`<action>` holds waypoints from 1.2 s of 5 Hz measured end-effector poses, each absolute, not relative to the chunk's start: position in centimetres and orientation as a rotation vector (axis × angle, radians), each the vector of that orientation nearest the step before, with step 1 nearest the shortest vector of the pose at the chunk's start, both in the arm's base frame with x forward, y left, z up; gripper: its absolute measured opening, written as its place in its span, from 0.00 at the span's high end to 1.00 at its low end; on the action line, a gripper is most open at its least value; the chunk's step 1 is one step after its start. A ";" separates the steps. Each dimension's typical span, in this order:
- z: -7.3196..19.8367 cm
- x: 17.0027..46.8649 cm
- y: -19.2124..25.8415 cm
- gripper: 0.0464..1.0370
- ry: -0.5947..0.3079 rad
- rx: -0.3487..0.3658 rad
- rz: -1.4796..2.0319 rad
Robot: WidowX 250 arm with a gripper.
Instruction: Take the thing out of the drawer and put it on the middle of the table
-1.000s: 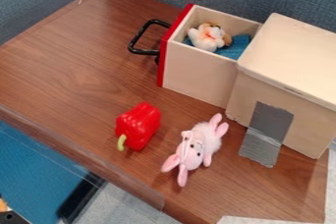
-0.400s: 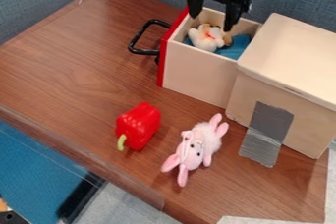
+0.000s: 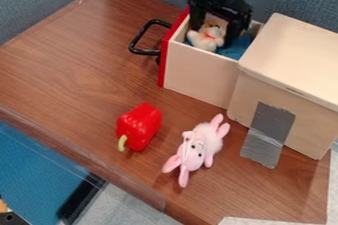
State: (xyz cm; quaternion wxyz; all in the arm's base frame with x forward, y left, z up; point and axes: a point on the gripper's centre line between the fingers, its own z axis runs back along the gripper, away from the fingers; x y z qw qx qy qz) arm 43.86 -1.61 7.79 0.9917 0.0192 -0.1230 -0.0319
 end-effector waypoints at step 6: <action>11.6 44.0 -0.5 0.58 -0.277 -0.022 0.029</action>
